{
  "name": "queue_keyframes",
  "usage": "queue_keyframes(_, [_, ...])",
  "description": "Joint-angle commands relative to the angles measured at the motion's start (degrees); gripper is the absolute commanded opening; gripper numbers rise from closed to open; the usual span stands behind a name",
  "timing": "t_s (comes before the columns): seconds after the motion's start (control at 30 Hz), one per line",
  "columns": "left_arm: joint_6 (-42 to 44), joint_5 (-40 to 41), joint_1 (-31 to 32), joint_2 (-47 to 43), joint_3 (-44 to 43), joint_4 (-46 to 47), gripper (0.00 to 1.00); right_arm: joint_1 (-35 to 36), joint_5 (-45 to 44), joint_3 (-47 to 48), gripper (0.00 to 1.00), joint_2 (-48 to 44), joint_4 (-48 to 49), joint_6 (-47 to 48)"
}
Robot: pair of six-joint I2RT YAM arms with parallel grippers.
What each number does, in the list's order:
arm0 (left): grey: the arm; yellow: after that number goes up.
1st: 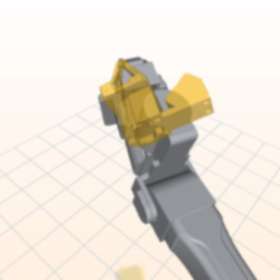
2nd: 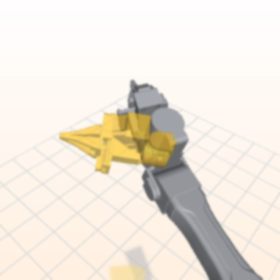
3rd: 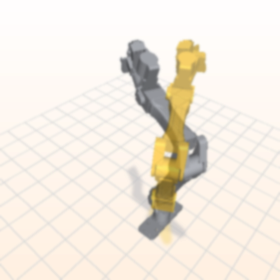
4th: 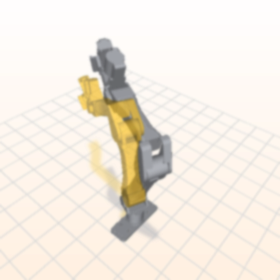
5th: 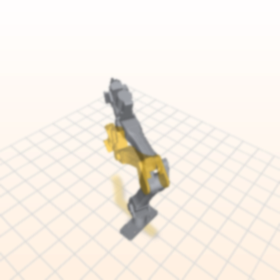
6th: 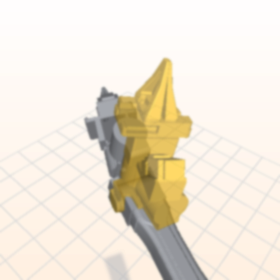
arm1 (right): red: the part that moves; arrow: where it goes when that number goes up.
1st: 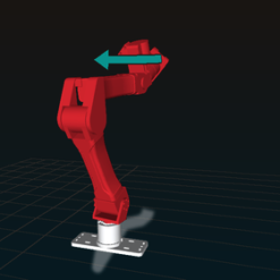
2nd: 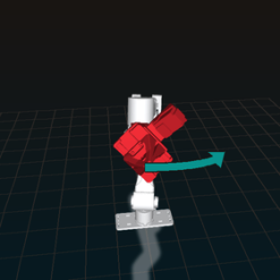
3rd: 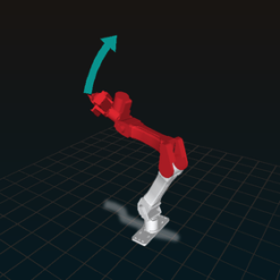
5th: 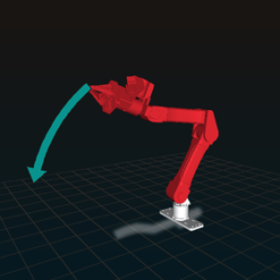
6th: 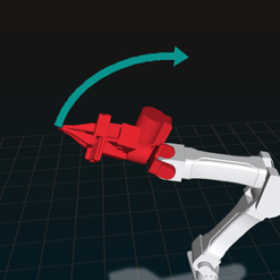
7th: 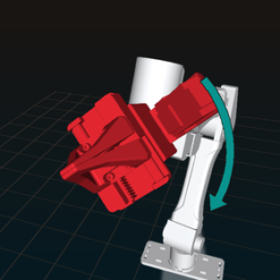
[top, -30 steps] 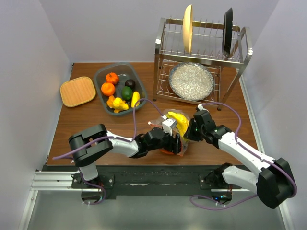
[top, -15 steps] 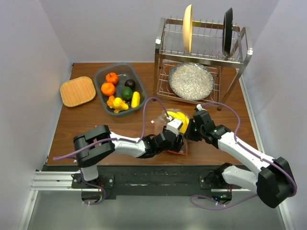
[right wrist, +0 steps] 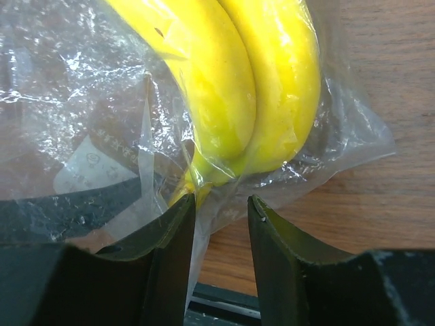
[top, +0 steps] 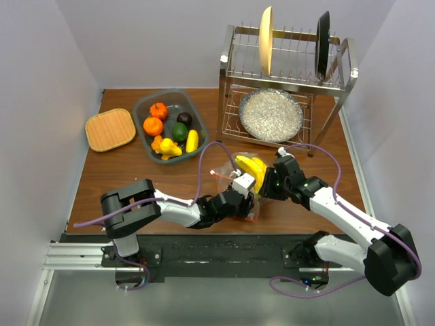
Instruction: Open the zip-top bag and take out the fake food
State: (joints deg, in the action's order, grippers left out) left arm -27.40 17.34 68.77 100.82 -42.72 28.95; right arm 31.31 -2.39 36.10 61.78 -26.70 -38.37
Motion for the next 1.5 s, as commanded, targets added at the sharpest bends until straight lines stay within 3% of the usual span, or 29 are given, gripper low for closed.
queue_keyframes(0.0, [1.8,-1.4,0.2,-2.2,1.6,7.5,0.47,0.5,0.5,1.0,0.41,-2.0,0.1,0.4])
queue_keyframes(0.23, [1.9,-3.4,0.2,-1.6,2.7,11.2,0.47,0.9,0.3,1.1,0.40,0.6,2.3,0.3])
queue_keyframes(0.3, [1.8,-3.9,0.2,-1.4,3.3,12.2,0.47,0.9,0.0,1.5,0.35,1.1,2.5,0.5])
queue_keyframes(0.53, [1.4,-3.7,0.2,-0.9,3.9,12.3,0.46,0.9,-4.5,4.7,0.00,-0.1,-1.6,2.9])
queue_keyframes(0.83, [0.9,-3.2,0.2,-0.4,3.7,12.9,0.46,0.9,-5.8,6.2,0.00,-3.5,-5.9,3.8])
queue_keyframes(1.17, [1.8,-3.9,0.2,2.4,-0.6,13.7,0.70,0.9,-7.1,4.6,0.00,-5.2,-8.2,3.6])
queue_keyframes(1.47, [3.5,0.4,0.3,6.2,-6.4,12.3,0.73,1.5,-6.0,4.3,0.00,-5.2,-9.0,3.3])
